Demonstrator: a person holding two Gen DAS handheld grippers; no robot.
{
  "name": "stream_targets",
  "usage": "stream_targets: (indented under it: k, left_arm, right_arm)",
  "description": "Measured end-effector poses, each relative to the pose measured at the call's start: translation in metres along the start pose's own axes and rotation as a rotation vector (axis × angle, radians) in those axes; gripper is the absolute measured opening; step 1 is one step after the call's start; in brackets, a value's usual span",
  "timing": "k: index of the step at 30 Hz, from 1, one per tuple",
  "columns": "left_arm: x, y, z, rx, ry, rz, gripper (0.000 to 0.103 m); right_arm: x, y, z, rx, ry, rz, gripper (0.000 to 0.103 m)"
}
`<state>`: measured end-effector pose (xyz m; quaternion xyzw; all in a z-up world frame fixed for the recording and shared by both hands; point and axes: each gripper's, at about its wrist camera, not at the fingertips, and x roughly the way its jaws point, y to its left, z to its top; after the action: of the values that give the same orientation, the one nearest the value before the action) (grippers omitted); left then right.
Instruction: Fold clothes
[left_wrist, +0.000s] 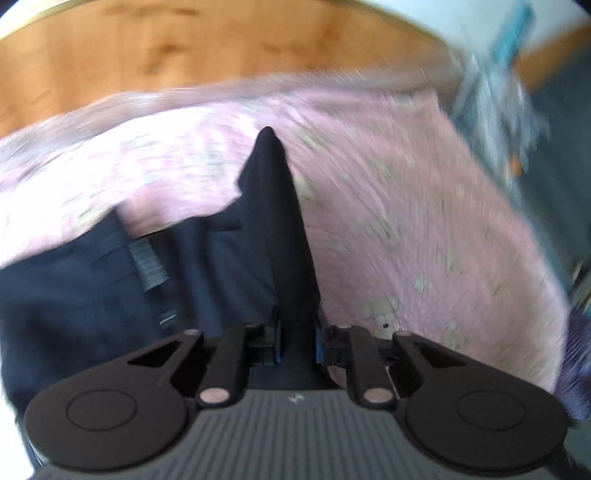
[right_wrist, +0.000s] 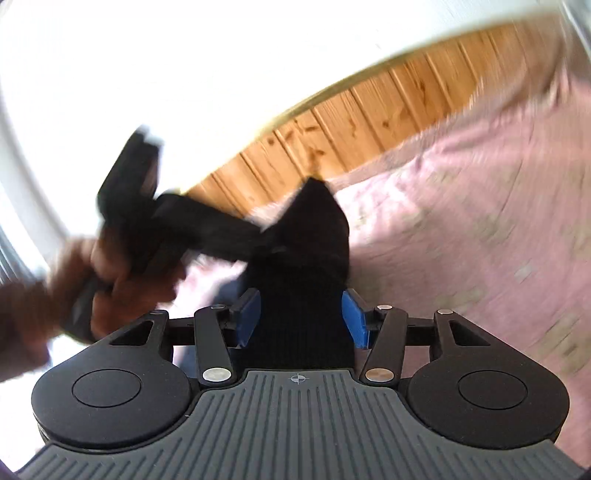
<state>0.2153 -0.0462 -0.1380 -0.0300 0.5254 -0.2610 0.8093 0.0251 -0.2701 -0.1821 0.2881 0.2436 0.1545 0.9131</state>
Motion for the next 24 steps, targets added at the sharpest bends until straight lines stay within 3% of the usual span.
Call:
stream_targets:
  k: [3, 6, 9, 11, 14, 18, 20, 21, 24]
  left_arm:
    - [-0.043, 0.078, -0.016, -0.160, -0.045, -0.011, 0.015]
    - [-0.044, 0.159, -0.039, -0.307, 0.002, -0.050, 0.016]
    - [-0.027, 0.194, -0.056, -0.358, 0.000, -0.045, 0.020]
    - [-0.026, 0.208, -0.062, -0.403, -0.042, -0.088, 0.020]
    - [-0.035, 0.208, -0.061, -0.386, -0.081, -0.103, 0.017]
    - [-0.044, 0.217, -0.066, -0.368, -0.087, -0.055, 0.016]
    - [-0.028, 0.229, -0.071, -0.404, -0.029, -0.024, 0.025]
    - [-0.026, 0.233, -0.073, -0.425, -0.023, -0.042, 0.026]
    - [-0.045, 0.235, -0.078, -0.453, -0.086, -0.050, 0.034]
  right_arm:
    - [0.012, 0.007, -0.005, 0.115, 0.041, 0.076, 0.059]
    - [0.047, 0.039, -0.036, 0.021, 0.159, 0.063, 0.059]
    - [0.081, 0.075, -0.078, -0.096, 0.296, 0.056, 0.057]
    - [0.102, 0.095, -0.104, -0.187, 0.376, 0.015, 0.052]
    - [0.123, 0.109, -0.127, -0.282, 0.448, -0.041, 0.052]
    - [0.121, 0.104, -0.116, -0.258, 0.441, -0.045, 0.052]
    - [0.120, 0.102, -0.110, -0.246, 0.438, -0.047, 0.051]
    - [0.119, 0.101, -0.107, -0.240, 0.436, -0.048, 0.051]
    - [0.117, 0.097, -0.099, -0.222, 0.431, -0.050, 0.048]
